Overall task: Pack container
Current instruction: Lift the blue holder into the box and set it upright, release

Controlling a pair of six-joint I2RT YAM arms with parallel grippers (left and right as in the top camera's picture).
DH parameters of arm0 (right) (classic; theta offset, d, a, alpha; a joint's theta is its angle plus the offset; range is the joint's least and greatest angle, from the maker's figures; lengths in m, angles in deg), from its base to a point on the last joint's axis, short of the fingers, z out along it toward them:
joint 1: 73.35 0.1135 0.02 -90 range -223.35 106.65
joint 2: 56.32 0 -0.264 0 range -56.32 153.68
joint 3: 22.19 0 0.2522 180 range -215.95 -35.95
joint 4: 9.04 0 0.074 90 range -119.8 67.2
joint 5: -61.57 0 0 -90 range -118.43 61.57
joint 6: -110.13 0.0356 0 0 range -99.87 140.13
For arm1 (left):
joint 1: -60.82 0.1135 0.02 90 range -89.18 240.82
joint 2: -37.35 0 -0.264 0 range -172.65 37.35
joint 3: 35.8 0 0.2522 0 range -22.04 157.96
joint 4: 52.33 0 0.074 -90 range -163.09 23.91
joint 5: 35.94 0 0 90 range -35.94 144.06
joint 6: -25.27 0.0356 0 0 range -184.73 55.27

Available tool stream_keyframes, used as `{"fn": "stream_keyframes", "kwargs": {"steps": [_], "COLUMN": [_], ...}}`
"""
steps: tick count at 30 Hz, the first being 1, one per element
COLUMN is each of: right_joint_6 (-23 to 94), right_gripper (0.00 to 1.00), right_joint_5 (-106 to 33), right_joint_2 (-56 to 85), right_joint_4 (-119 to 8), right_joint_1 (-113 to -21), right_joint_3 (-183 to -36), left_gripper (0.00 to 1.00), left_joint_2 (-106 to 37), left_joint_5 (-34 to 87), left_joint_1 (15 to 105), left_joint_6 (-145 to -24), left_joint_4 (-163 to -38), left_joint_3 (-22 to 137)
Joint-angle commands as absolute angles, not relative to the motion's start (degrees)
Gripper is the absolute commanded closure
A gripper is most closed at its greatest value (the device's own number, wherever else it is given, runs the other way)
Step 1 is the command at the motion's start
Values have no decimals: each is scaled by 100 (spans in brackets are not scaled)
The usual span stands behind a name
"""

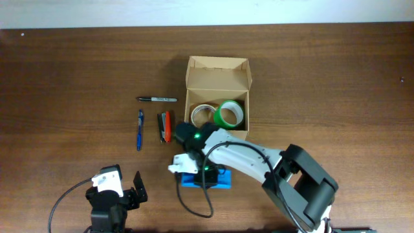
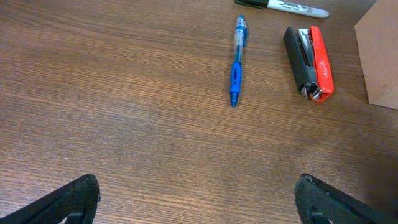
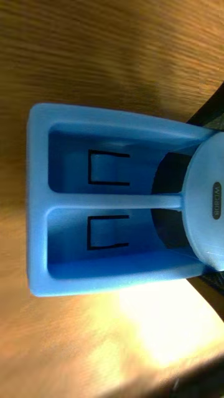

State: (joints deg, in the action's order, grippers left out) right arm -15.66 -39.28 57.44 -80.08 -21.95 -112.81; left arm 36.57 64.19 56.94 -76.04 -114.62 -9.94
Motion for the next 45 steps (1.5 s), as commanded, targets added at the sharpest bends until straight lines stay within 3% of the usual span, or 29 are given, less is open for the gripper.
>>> {"fn": "stream_keyframes", "kwargs": {"steps": [1,4,13,19,33,45], "right_joint_6": [-1363,-1203,-347,246,1623,1771], "right_gripper": [64,69,67,65,63,63], "right_joint_5": [-4237,-4175,-3736,-2591,-1870,-1865], "right_joint_2": [5783,5783,5783,5783,5829,6222], "right_joint_4": [-8113,-8207,-8226,-8121,-7776,-7938], "right_joint_1": [-1970,-1940,-2095,-2276,-3242,-3474], "right_joint_3": [-11816,-12177,-13646,-14474,-14513,-14483], "left_gripper": [0,1,1,0,0,0], "left_joint_2": [3701,3701,3701,3701,3701,3701], "left_joint_5": [6460,6460,6460,6460,6460,6460], "left_joint_1": [5724,5724,5724,5724,5724,5724], "left_joint_6": [-7491,-7491,-7491,-7491,-7491,-7491], "left_joint_4": [-11453,-11451,-11451,-11451,-11453,-11453], "left_joint_3": [-1047,-1047,-1047,-1047,-1047,-1047]}}
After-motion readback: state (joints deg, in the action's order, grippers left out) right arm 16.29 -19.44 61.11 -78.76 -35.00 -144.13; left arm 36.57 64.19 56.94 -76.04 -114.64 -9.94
